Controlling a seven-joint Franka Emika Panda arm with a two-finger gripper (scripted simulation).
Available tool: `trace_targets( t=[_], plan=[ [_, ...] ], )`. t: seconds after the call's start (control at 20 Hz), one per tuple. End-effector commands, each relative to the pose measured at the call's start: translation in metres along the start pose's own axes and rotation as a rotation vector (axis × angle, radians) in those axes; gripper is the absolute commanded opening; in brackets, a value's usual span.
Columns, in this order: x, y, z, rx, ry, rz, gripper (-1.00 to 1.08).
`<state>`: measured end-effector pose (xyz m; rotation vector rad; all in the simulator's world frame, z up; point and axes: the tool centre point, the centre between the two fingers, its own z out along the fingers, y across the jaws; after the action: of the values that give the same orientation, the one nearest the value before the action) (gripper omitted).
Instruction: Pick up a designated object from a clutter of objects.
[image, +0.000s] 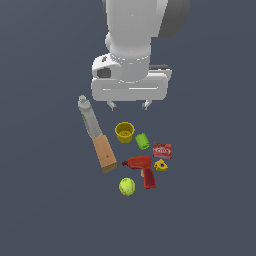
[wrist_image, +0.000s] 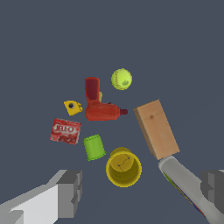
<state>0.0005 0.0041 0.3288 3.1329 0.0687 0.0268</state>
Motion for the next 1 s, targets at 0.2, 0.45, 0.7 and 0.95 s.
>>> trace_targets(
  t=[0.2, 0.45, 0.7, 0.95],
  plan=[
    [0.000, 0.003, 0.003, 0.009, -0.010, 0.011, 1.00],
    [-0.001, 0.009, 0.007, 0.028, -0.030, 0.036, 1.00],
    [0.000, 0.010, 0.009, 0.027, -0.029, 0.031, 1.00],
    [0.003, 0.016, 0.022, 0.028, -0.028, 0.007, 1.00]
  ],
)
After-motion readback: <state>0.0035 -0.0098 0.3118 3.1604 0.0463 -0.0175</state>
